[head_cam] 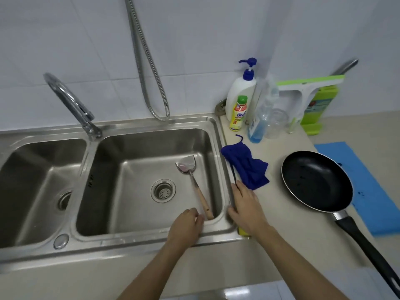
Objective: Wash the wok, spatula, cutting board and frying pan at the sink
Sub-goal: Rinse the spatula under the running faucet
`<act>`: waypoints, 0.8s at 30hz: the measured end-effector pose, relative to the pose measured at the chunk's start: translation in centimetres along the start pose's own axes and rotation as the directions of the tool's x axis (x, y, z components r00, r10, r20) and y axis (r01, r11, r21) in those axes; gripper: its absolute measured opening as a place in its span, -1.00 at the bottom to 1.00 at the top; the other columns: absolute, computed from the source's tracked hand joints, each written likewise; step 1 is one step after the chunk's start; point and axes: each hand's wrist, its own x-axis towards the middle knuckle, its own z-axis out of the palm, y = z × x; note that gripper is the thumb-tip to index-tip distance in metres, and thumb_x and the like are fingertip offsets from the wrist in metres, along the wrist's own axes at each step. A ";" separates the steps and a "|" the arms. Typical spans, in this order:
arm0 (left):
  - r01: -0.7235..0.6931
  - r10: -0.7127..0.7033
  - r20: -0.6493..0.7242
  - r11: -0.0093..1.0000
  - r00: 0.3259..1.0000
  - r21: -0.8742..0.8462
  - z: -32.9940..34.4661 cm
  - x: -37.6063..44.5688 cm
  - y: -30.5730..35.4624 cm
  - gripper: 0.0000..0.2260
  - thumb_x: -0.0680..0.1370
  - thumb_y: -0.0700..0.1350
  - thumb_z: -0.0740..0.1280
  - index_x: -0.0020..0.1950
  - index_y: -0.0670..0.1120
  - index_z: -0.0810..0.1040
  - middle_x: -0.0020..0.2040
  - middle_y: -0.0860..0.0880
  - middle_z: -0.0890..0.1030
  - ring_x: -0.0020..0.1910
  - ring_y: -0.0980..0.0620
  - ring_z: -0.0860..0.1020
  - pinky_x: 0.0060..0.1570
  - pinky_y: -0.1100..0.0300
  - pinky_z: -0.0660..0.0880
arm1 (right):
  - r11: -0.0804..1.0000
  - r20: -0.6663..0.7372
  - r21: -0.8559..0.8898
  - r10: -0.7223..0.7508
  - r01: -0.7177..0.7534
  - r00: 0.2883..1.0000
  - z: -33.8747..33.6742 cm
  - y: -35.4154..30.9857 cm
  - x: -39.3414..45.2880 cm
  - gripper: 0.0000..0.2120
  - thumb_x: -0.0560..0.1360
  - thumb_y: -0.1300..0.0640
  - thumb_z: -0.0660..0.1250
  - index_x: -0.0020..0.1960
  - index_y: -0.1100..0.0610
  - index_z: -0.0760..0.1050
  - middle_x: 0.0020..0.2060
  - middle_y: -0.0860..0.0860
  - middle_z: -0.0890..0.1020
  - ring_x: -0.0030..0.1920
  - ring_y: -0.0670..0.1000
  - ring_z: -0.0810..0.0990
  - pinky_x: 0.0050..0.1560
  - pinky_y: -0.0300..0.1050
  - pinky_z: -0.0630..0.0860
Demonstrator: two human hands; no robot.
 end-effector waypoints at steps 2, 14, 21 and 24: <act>0.051 -0.052 -0.011 0.995 0.999 -0.081 0.1 1.1 0.1 -0.74 0.61 0.01 0.16 -0.06 -0.15 0.49 -0.05 -0.14 0.59 -0.02 -0.13 0.53 -0.11 0.10 0.36 | 0.999 -0.022 -0.011 0.040 -0.041 0.999 0.7 -0.1 0.3 -0.32 0.52 -0.08 0.19 0.53 0.17 0.08 0.51 0.09 0.16 0.50 0.06 0.14 0.50 -0.02 0.02; 0.519 -0.451 0.279 0.599 0.848 -0.610 3.8 9.2 1.4 -0.65 0.42 -0.06 0.35 0.06 -0.27 0.41 -0.04 -0.29 0.60 -0.12 -0.21 0.62 -0.07 -0.10 0.60 | 0.995 -0.145 -0.082 0.039 -0.051 0.989 2.4 0.6 0.5 -0.40 0.47 0.00 0.21 0.47 0.18 0.26 0.45 0.11 0.33 0.41 0.06 0.35 0.44 0.00 0.16; 0.499 -0.474 0.264 0.482 0.840 -0.721 2.4 8.2 1.4 -0.90 0.53 -0.21 0.17 -0.06 -0.26 0.37 -0.34 -0.11 0.41 -0.54 -0.01 0.35 -0.50 0.22 0.38 | 0.995 -0.150 -0.071 0.052 -0.064 0.987 2.5 0.4 0.5 -0.39 0.45 0.02 0.23 0.46 0.18 0.26 0.45 0.09 0.32 0.40 0.04 0.34 0.46 -0.04 0.14; 0.510 -0.510 0.218 0.548 0.832 -0.663 1.3 7.7 -0.8 -0.84 0.53 -0.16 0.13 -0.03 -0.25 0.34 -0.30 -0.16 0.41 -0.51 -0.08 0.39 -0.55 0.17 0.35 | 0.993 -0.135 -0.089 0.062 -0.075 0.989 2.4 0.3 0.5 -0.38 0.44 0.03 0.24 0.46 0.18 0.27 0.45 0.09 0.32 0.40 0.04 0.35 0.45 -0.05 0.13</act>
